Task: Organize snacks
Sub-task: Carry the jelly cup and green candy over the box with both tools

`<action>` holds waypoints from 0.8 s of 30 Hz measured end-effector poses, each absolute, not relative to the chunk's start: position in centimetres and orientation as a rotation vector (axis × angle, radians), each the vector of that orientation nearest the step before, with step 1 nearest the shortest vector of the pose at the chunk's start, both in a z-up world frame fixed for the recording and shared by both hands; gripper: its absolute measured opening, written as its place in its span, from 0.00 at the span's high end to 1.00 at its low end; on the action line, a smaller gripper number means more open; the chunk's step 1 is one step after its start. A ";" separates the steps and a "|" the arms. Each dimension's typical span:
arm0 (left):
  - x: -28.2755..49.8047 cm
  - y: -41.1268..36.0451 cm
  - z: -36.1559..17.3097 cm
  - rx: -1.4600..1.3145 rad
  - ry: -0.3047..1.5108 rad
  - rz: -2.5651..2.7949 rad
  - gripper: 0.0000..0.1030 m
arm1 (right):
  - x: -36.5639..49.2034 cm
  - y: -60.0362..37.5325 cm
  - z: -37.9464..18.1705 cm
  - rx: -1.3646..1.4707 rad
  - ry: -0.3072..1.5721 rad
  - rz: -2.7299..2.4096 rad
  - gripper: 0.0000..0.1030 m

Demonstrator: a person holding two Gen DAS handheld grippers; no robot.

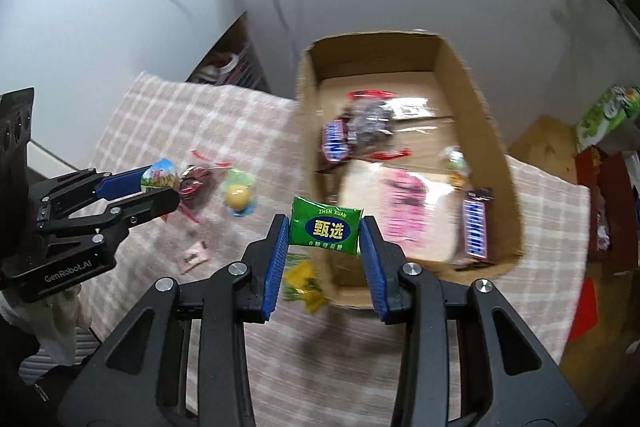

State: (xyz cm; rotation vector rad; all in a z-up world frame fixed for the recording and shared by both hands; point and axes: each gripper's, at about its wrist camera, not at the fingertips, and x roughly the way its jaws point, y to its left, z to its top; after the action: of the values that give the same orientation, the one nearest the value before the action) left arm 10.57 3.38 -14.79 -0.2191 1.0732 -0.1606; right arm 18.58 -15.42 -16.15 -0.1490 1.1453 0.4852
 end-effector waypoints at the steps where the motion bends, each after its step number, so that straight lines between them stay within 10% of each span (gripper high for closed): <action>1: 10.9 2.8 -14.7 -0.213 1.072 -0.170 0.65 | 18.7 -16.2 -16.1 -0.145 1.145 0.470 0.64; 24: 15.4 -9.1 -15.9 -0.157 1.093 -0.371 0.65 | 22.0 -24.1 -19.0 -0.083 1.187 0.329 0.63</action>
State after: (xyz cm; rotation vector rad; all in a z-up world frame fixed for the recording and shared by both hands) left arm 15.37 -9.14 -15.85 -0.1566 1.0930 -0.3711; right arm 22.02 -24.05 -19.01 -0.0830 1.1869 0.3294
